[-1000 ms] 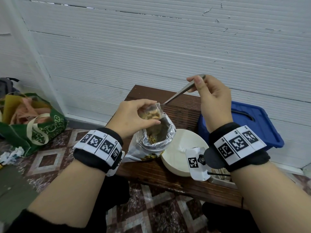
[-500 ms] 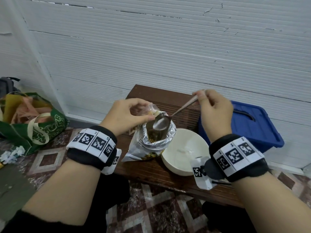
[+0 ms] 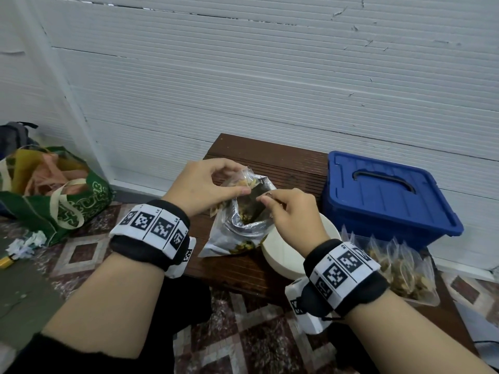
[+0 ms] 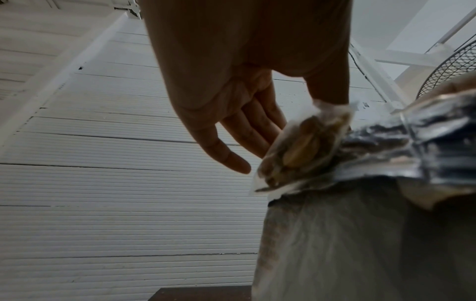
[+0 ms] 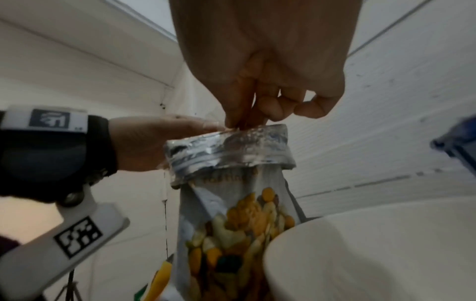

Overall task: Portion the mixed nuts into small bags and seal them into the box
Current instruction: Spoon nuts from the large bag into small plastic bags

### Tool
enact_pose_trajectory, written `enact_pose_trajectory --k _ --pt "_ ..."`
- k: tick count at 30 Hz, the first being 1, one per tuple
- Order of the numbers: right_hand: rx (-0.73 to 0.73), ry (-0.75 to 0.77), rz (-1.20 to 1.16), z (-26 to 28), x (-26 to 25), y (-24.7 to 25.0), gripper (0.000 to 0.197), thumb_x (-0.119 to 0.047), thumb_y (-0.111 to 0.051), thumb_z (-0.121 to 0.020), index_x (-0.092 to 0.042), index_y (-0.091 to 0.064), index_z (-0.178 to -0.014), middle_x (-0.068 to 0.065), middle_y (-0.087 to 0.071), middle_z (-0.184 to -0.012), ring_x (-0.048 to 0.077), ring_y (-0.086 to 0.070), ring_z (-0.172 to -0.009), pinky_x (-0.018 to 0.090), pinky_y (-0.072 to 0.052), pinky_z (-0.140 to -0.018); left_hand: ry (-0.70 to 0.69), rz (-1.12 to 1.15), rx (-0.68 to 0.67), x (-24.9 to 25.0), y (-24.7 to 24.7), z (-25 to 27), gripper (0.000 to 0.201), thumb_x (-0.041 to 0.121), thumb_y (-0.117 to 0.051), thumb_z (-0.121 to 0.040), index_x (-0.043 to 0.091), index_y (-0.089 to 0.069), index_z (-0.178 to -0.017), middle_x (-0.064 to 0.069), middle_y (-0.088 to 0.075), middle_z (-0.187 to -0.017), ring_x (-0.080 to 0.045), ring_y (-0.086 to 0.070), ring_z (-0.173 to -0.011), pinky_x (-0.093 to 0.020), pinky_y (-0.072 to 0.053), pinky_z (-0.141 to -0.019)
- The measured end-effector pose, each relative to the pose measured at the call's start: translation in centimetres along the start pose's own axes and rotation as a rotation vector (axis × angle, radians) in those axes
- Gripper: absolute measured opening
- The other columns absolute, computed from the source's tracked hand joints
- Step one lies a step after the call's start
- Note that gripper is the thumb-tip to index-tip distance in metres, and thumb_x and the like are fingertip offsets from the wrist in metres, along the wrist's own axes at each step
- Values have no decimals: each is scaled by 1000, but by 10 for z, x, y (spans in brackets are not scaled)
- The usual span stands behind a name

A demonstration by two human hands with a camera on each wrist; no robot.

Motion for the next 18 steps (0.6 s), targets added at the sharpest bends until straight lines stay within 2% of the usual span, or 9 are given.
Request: enact_pose_trajectory --k 3,6,10,13,16,18 --pt "85 -116 -73 -1 10 10 24 -22 -58 -94 -9 -73 -80 7 -68 -68 21 -58 -67 35 -45 -67 8 5 -11 -1 -1 0 46 42 -83 -64 27 -71 -106 13 -72 -96 -1 -65 -95 -35 -52 -93" --pt "161 -228 -184 0 19 19 24 -18 -56 -94 -7 -73 -80 13 -70 -75 25 -63 -76 24 -44 -66 20 18 -13 0 -1 0 44 38 -83 -65 27 -72 -106 13 -72 -96 -1 -65 -95 -34 -52 -93" --pt "271 -363 -293 0 30 29 28 -15 -54 -95 -14 -71 -73 4 -72 -75 16 -64 -74 12 -43 -64 33 21 -13 0 -1 0 41 37 -83 -66 31 -71 -104 15 -71 -93 2 -65 -91 -28 -52 -91" --pt "356 -415 -315 -2 35 42 31 -16 -53 -95 -16 -70 -69 1 -69 -71 10 -59 -67 16 -46 -64 42 25 -12 -1 1 1 39 36 -83 -66 32 -70 -103 16 -70 -92 5 -64 -90 -22 -52 -89" --pt "417 -418 -275 -6 36 58 32 -16 -52 -96 -16 -69 -69 -4 -65 -67 0 -53 -63 2 -38 -56 38 14 -16 -1 3 1 42 37 -83 -66 28 -71 -106 14 -71 -94 1 -64 -92 -23 -51 -88" --pt "451 -421 -266 -8 37 69 31 -16 -52 -96 -12 -70 -71 -10 -63 -66 -8 -52 -61 -3 -34 -54 36 23 -14 -2 3 1 43 36 -84 -66 26 -72 -107 13 -71 -94 0 -65 -92 -21 -51 -87"
Point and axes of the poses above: each hand's wrist, its own z-axis away from the middle knuckle, its own y-axis out of the back of the hand, x = y × z, the point moved 7 cm from there along -z, towards the middle knuckle
